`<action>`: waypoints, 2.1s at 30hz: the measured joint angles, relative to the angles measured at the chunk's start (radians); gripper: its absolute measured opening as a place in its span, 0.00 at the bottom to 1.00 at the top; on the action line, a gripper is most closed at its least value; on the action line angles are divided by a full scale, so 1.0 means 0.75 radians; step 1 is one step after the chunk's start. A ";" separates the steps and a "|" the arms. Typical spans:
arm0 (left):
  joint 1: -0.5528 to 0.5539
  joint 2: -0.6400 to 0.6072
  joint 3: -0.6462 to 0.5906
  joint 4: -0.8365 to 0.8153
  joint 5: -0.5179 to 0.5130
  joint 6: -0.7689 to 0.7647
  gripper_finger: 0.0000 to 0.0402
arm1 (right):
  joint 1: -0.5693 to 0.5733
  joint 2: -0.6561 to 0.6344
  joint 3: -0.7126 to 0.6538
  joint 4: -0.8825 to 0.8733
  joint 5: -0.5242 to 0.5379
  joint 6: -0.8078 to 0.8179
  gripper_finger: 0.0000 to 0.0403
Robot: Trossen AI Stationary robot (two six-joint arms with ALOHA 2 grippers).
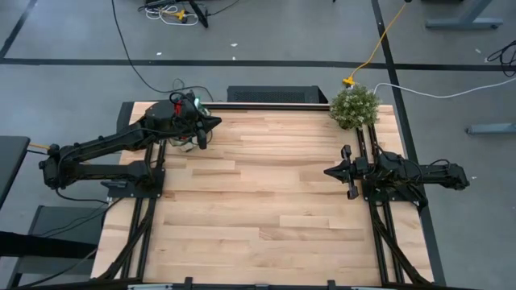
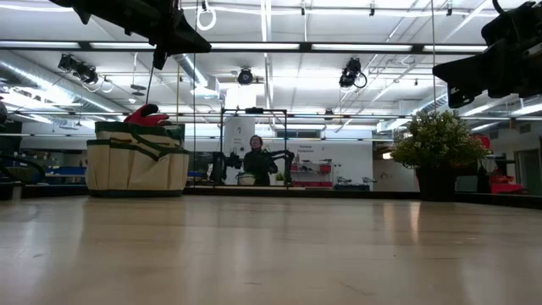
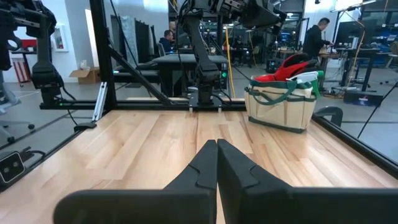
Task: Pick & Place Garden tools in Gardening bag
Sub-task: Return to Home Position
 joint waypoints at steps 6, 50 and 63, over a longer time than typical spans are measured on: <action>0.000 0.000 0.000 -0.001 0.000 0.000 0.08 | 0.001 0.000 0.000 0.001 0.000 -0.001 0.03; -0.434 -0.104 0.000 0.092 0.023 -0.164 0.08 | 0.000 0.000 0.000 0.001 0.003 -0.001 0.03; -0.574 -0.222 0.000 0.094 -0.083 0.018 0.08 | 0.000 0.000 0.000 0.001 -0.001 -0.001 0.03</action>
